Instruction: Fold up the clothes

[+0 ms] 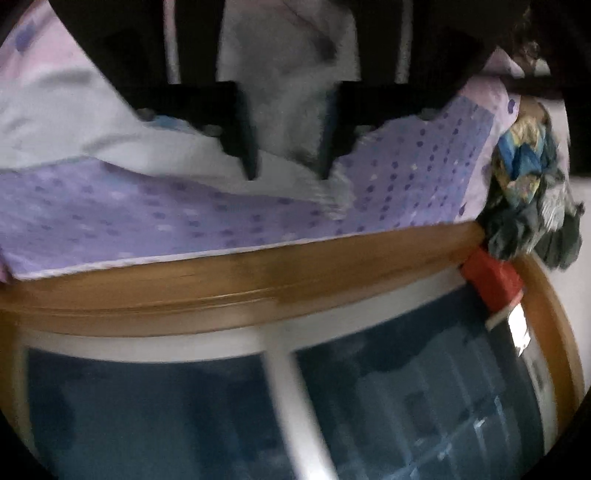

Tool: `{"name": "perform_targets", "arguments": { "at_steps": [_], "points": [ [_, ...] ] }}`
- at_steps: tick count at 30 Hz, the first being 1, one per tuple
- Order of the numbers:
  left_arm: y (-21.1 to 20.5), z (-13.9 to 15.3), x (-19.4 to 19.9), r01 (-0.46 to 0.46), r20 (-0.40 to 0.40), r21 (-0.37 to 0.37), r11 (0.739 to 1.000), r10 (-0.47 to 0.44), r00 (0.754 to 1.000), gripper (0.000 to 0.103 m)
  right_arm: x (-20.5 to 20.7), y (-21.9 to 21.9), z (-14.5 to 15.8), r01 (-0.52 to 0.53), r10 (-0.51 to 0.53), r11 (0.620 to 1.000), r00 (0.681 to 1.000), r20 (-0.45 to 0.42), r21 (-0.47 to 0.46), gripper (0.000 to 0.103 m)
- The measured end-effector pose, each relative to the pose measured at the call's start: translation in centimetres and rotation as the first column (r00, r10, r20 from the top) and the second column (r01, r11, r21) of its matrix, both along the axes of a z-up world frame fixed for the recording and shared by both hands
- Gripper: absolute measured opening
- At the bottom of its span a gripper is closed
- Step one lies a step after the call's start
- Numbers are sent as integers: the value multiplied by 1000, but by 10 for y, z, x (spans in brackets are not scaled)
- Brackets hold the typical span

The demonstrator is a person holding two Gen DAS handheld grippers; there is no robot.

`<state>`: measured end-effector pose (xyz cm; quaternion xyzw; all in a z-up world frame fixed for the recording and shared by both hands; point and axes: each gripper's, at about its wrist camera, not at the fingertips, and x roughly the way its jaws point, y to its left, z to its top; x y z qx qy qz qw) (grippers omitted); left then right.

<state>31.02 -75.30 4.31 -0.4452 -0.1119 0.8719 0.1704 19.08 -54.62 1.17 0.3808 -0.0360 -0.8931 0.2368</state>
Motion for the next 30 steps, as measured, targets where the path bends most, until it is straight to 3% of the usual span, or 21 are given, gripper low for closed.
{"name": "perform_targets", "arguments": {
  "at_steps": [3,6,9,16,22,24,25,27,29,30],
  "points": [
    [24,11,-37,105,-65,-111,988,-112,992,40,20,43,-9,134,-134,991,990,44,2,47],
    [58,7,-83,254,-60,-134,958,-264,963,40,32,64,-43,196,-185,980,962,199,-35,47],
    [102,-9,-112,388,-38,-262,884,-411,911,41,37,66,-68,208,-179,976,932,316,-61,47],
    [158,-52,-161,560,85,-456,692,-592,801,41,34,49,-82,194,-159,979,923,351,-67,47],
    [180,-80,-167,690,180,-465,554,-704,687,41,19,29,-99,228,-195,973,911,363,-48,47],
    [186,-94,-167,717,213,-460,524,-718,662,41,15,25,-105,248,-212,967,902,375,-50,47],
    [187,-100,-169,720,225,-456,523,-715,662,41,14,23,-105,259,-223,965,901,371,-50,47],
    [183,-101,-173,703,217,-436,562,-692,689,41,14,20,-105,274,-241,961,902,359,-43,48],
    [180,-101,-177,683,210,-415,601,-667,715,27,13,15,-105,282,-255,959,903,345,-29,48],
    [177,-100,-179,671,206,-400,625,-652,730,10,13,13,-105,285,-262,958,904,338,-22,40]
  ]
}}
